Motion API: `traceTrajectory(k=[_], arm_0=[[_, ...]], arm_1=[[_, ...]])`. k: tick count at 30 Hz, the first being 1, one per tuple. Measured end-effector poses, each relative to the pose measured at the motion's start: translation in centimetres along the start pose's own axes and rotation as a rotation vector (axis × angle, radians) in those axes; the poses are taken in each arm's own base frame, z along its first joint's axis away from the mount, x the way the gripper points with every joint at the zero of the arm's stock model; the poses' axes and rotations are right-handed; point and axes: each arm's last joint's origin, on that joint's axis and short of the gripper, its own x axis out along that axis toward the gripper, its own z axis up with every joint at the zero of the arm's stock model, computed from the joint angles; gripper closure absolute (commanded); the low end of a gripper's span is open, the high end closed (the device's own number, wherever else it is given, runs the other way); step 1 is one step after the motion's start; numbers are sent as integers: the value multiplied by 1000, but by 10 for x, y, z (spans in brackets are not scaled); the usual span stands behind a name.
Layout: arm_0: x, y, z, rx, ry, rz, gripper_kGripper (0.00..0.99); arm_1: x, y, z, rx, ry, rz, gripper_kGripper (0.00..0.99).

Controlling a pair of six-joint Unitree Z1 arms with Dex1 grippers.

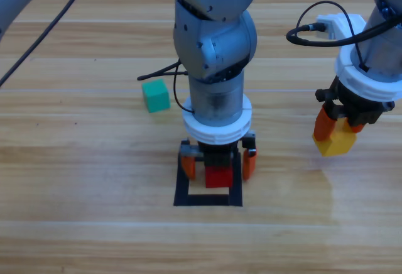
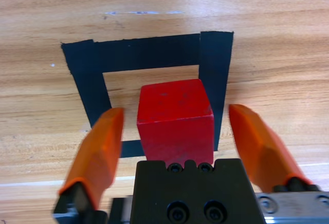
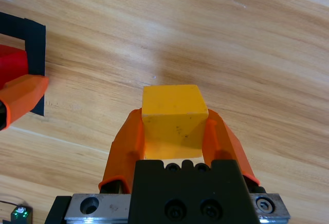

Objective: Stack the blocks in the rectangular block: red at the bottom, yellow in the middle, green on top

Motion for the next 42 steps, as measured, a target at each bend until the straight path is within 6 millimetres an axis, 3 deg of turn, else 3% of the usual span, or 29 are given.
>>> traceTrajectory(k=[15,32,35,39,42], arm_0=[[-1,6,-7,6,14,17,0],[-26,15,-15,19,-7,-8,0],[-46,17,-16,46,-39,-37,0],[-119,29,-14,100,-155,-89,0],[-173,67,-13,134,-273,-121,0]], arm_1=[[1,0,0,-12,3,-1,970],[1,-4,1,-46,-23,-80,970],[1,-4,1,-51,-19,-88,970],[1,-5,0,-55,-14,-94,970],[1,-5,0,-55,-14,-94,969]])
